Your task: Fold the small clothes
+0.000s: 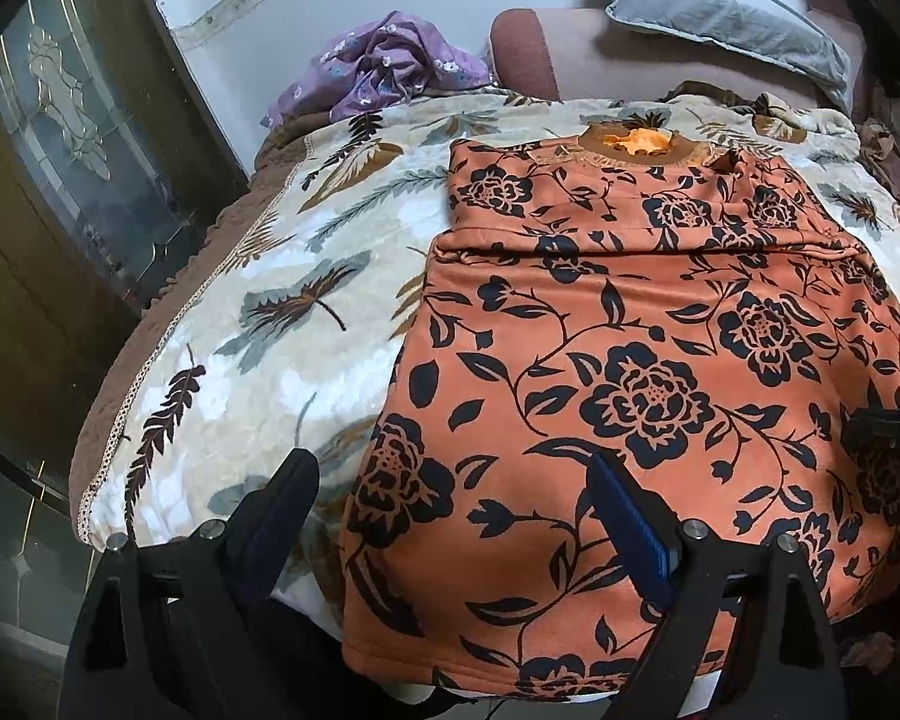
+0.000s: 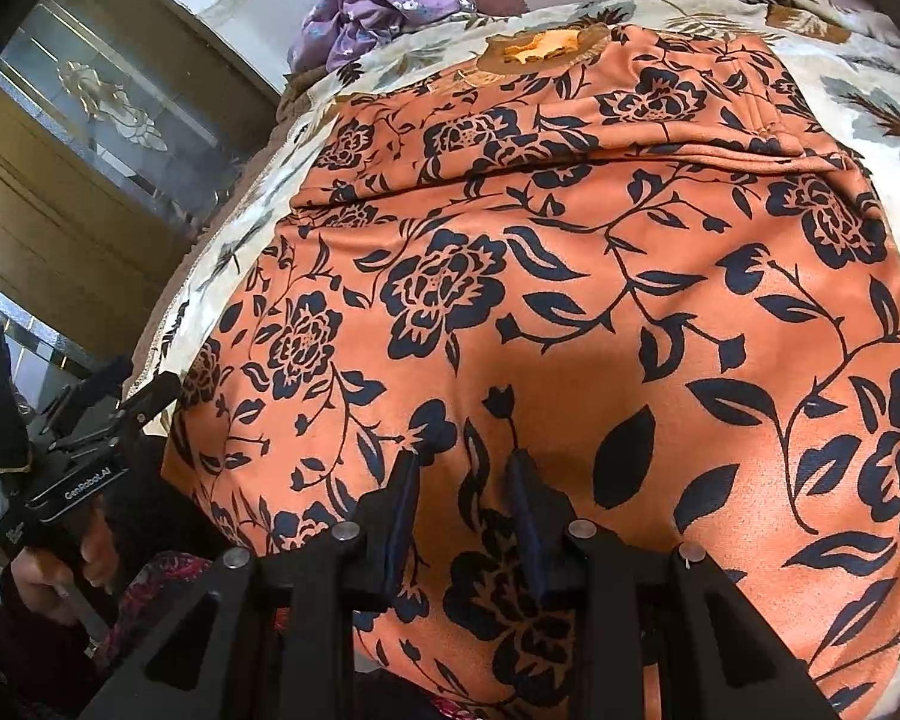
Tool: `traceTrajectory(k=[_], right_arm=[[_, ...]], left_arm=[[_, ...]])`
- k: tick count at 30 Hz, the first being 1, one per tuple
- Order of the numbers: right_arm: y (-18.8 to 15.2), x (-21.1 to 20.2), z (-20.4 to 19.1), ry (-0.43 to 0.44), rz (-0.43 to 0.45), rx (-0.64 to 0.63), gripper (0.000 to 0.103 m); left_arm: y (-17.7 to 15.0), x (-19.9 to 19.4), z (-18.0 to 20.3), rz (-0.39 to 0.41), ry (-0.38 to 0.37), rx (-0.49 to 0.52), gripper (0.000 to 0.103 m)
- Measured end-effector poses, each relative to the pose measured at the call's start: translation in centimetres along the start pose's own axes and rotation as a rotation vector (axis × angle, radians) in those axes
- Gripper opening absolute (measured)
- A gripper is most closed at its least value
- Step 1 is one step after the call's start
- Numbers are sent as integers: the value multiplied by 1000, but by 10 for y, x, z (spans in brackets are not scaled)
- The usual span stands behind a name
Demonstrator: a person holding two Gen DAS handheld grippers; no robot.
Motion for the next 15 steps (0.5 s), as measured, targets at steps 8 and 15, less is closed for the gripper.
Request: traceTrajectory(k=[8, 15], right_arm=[[1, 2, 2, 8, -6, 14, 33], [1, -6, 5, 39, -9, 55, 33]], left_arm=[[-2, 2, -2, -11, -3, -10, 92], [-14, 15, -15, -60, -70, -78, 92]])
Point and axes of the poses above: each gripper's, at about its wrist camera, not at the fingertips, and x roughly the way its jaws point, z to its right, y to its top, the point moved 5 cm from there along x, roughly the way its jaws point, and after that the axes turned 13 degrees about x, right-handed, at the moved point
